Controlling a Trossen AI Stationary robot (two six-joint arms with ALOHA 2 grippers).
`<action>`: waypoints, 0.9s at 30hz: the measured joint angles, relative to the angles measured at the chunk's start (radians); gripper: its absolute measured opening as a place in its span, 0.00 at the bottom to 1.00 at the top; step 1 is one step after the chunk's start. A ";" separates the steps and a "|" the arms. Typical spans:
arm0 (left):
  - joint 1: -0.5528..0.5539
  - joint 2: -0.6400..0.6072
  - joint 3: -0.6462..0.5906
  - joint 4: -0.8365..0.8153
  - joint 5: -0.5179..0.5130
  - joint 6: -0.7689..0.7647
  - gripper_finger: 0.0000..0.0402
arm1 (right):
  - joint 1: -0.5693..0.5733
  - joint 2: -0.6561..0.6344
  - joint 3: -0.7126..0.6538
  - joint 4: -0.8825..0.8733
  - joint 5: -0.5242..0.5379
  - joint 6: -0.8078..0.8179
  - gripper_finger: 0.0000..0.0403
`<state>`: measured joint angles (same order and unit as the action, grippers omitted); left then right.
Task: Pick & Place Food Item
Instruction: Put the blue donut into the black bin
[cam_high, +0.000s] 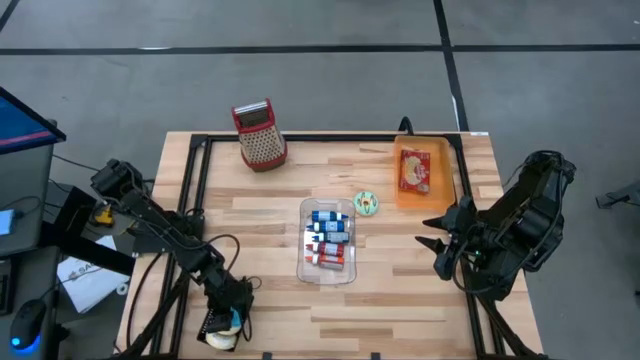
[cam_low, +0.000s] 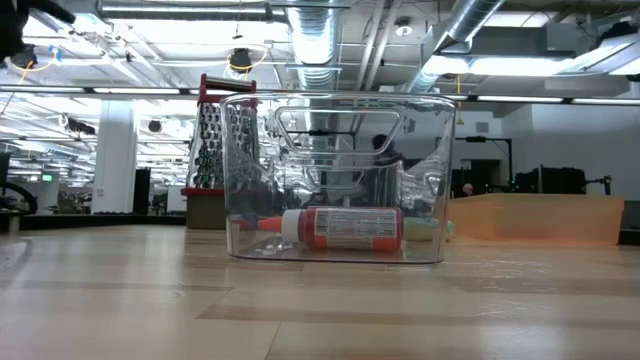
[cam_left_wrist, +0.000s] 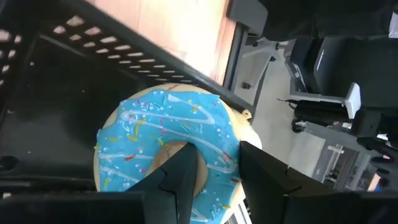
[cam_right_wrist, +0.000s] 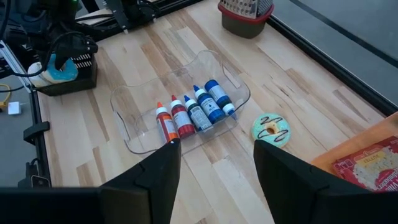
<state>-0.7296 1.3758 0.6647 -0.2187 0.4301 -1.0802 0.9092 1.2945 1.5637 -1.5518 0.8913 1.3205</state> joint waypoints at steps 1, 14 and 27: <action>-0.005 0.000 -0.008 0.018 0.004 -0.013 0.28 | 0.000 0.000 0.000 0.000 0.000 0.000 0.49; -0.034 0.000 -0.042 0.108 0.003 -0.080 0.28 | 0.000 0.000 0.000 -0.014 0.000 0.011 0.49; -0.034 0.000 -0.042 0.103 0.001 -0.088 0.54 | 0.000 0.000 0.000 -0.015 0.000 0.015 0.49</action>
<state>-0.7635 1.3758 0.6228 -0.1156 0.4308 -1.1683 0.9092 1.2945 1.5635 -1.5665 0.8917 1.3357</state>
